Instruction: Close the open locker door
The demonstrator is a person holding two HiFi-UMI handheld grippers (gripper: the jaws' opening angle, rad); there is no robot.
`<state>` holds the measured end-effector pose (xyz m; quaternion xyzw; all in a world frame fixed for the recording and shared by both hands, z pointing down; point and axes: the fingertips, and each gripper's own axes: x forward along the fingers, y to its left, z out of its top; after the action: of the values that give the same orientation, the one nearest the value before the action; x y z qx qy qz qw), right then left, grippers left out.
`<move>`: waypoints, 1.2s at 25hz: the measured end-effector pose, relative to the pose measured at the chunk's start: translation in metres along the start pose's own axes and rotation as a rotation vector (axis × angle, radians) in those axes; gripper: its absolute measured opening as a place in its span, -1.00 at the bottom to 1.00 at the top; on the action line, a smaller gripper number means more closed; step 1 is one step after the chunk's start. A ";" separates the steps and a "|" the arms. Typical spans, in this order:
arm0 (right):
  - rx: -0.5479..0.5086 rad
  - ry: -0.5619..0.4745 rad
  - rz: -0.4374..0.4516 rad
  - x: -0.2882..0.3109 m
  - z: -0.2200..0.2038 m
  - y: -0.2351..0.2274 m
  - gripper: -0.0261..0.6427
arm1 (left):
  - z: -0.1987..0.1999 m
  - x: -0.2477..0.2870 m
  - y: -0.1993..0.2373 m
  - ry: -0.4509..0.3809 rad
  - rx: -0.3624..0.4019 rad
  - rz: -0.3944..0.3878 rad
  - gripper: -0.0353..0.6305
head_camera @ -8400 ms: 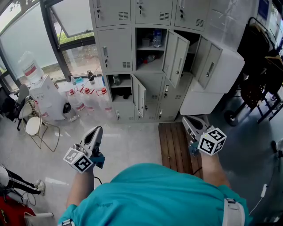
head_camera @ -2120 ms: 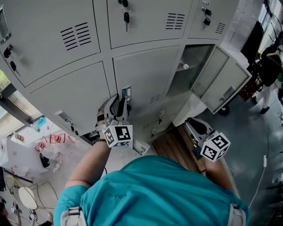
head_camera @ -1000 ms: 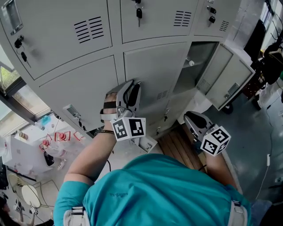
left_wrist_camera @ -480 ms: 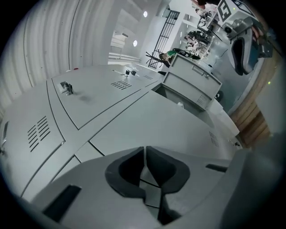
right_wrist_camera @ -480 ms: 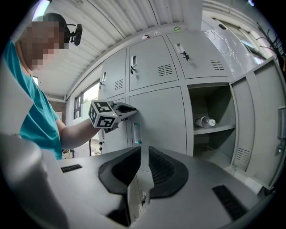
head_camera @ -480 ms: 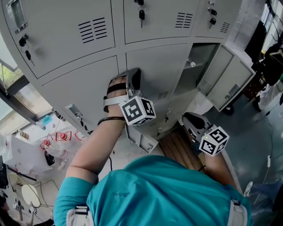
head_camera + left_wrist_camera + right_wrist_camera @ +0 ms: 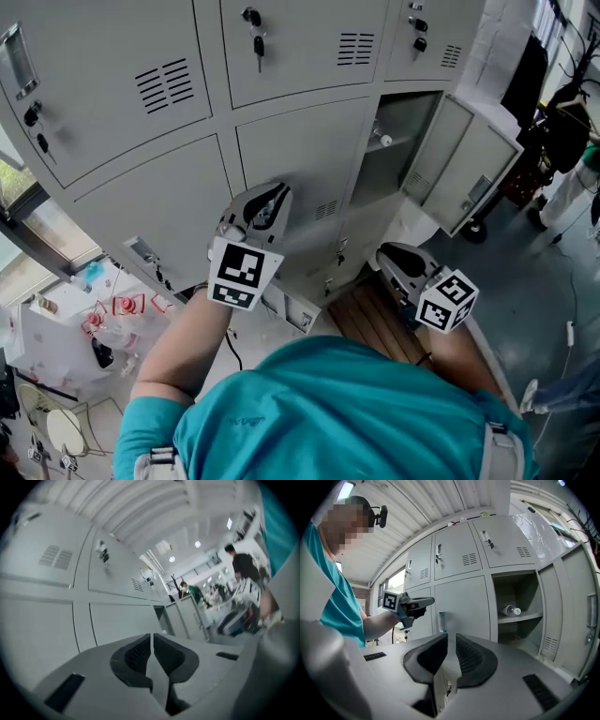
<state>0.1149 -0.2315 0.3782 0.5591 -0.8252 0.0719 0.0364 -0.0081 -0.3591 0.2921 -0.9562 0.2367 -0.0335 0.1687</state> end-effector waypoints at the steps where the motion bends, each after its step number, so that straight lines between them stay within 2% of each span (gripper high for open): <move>1: 0.004 -0.004 -0.003 -0.003 0.000 -0.004 -0.81 | -0.006 -0.007 -0.014 -0.027 -0.144 -0.076 -0.82; 3: 0.012 -0.007 -0.012 -0.011 -0.001 -0.011 -0.81 | -0.026 -0.019 -0.043 -0.061 -0.408 -0.215 -0.87; 4: 0.016 -0.007 -0.021 -0.016 -0.002 -0.015 -0.81 | -0.037 -0.023 -0.055 -0.067 -0.504 -0.263 -0.88; 6: 0.022 -0.010 -0.040 -0.025 -0.003 -0.022 -0.81 | -0.058 -0.026 -0.074 -0.062 -0.619 -0.316 -0.88; 8: 0.023 -0.010 -0.049 -0.034 -0.004 -0.030 -0.81 | -0.073 -0.026 -0.081 -0.043 -0.657 -0.309 -0.88; 14: 0.030 -0.022 -0.068 -0.059 -0.005 -0.051 -0.81 | -0.072 -0.012 -0.076 -0.038 -0.653 -0.220 -0.88; 20: 0.035 -0.038 -0.089 -0.097 -0.008 -0.073 -0.81 | -0.050 0.030 -0.118 -0.022 -0.597 -0.259 -0.88; 22: 0.039 -0.044 -0.105 -0.118 -0.011 -0.086 -0.81 | -0.036 0.055 -0.141 -0.007 -0.538 -0.281 -0.88; 24: 0.042 -0.051 -0.125 -0.145 -0.013 -0.102 -0.81 | -0.012 0.086 -0.167 -0.001 -0.441 -0.311 -0.88; 27: 0.052 -0.064 -0.160 -0.191 -0.018 -0.128 -0.81 | 0.040 0.141 -0.206 -0.018 -0.270 -0.352 -0.85; 30: 0.057 -0.071 -0.191 -0.239 -0.025 -0.154 -0.81 | 0.099 0.201 -0.245 -0.049 -0.155 -0.370 -0.78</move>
<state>0.3458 -0.0646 0.3811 0.6381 -0.7667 0.0716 -0.0020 0.2921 -0.2183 0.2789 -0.9941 0.0548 -0.0225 0.0914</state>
